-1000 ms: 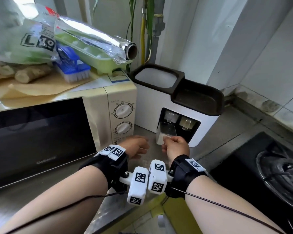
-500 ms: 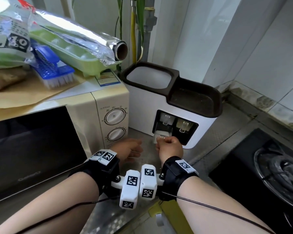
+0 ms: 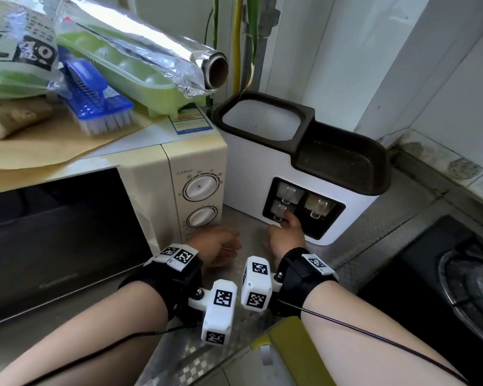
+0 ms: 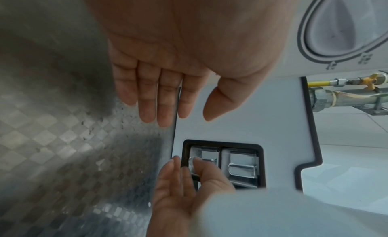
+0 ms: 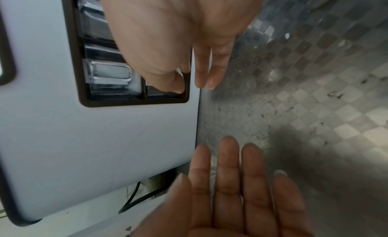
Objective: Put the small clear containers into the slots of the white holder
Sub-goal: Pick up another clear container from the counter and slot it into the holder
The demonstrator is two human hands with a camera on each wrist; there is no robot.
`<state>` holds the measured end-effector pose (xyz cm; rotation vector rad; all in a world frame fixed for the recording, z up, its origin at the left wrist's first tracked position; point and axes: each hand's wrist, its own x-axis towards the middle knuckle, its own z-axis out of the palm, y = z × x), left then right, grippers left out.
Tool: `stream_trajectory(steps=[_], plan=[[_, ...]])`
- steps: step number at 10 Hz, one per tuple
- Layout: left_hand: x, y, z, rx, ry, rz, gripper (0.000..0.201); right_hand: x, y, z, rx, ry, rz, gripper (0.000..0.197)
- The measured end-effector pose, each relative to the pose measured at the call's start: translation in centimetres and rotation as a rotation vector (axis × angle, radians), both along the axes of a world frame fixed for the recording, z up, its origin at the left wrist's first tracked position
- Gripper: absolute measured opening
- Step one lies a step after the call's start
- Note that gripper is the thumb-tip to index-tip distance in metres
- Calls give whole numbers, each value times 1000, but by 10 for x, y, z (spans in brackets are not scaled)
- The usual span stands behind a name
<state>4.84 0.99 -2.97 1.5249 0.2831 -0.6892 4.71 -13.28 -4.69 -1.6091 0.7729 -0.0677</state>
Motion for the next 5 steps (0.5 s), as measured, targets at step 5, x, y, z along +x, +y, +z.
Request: stream_trajectory(steps=[5], plan=[[-18, -40, 38, -42, -118, -79, 21, -32, -31, 39, 43, -110, 76, 60]])
